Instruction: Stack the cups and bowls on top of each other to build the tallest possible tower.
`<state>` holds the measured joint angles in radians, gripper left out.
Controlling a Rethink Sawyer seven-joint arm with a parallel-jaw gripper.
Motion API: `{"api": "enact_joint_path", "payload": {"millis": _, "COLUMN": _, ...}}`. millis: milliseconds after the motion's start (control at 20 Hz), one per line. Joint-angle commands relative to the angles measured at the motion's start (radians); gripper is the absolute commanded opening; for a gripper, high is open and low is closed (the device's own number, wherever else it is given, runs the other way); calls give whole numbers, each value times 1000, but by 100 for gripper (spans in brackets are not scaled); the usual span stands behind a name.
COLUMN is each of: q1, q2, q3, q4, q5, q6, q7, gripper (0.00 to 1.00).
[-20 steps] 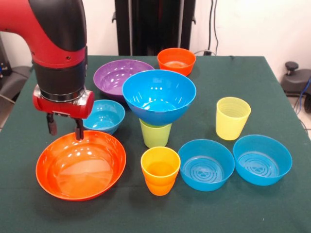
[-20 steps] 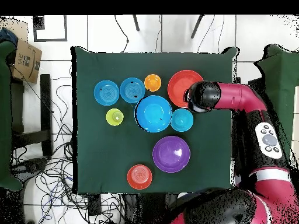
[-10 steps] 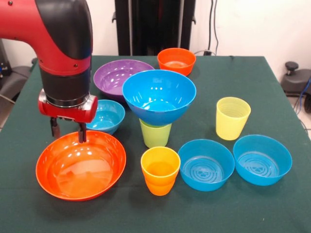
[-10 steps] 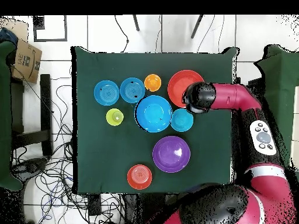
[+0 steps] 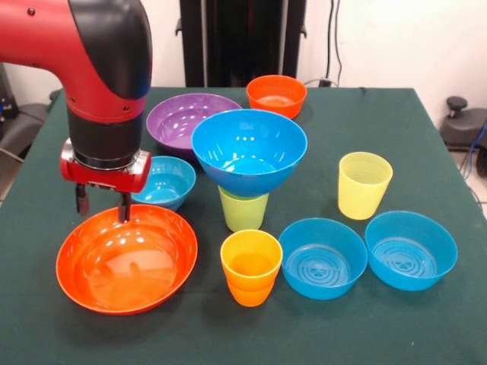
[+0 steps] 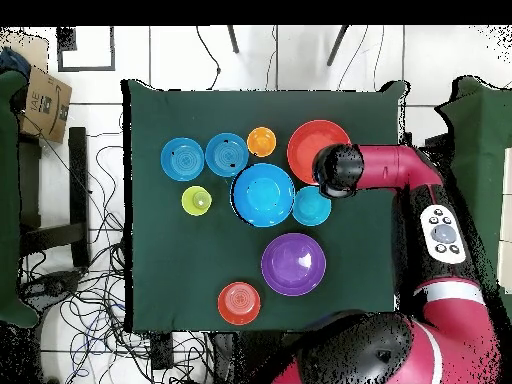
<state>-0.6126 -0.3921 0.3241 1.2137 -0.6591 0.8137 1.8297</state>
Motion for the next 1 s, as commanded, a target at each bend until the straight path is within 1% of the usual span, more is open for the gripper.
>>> {"api": "enact_joint_path", "payload": {"millis": 50, "q1": 21, "q2": 82, "q3": 3, "q4": -65, "q5": -97, "q6": -15, "q7": -179, "gripper": 100}}
{"api": "enact_joint_path", "payload": {"millis": 400, "q1": 13, "q2": 114, "q3": 9, "q4": -81, "q5": -107, "q6": -40, "q7": -181, "gripper": 100}}
{"api": "enact_joint_path", "payload": {"millis": 750, "q1": 7, "q2": 146, "q3": 9, "q4": -59, "q5": -89, "q6": -105, "q7": -111, "gripper": 100}}
{"api": "enact_joint_path", "payload": {"millis": 1000, "q1": 11, "q2": 147, "q3": 3, "q4": -35, "q5": -76, "q6": -118, "q7": -90, "gripper": 100}}
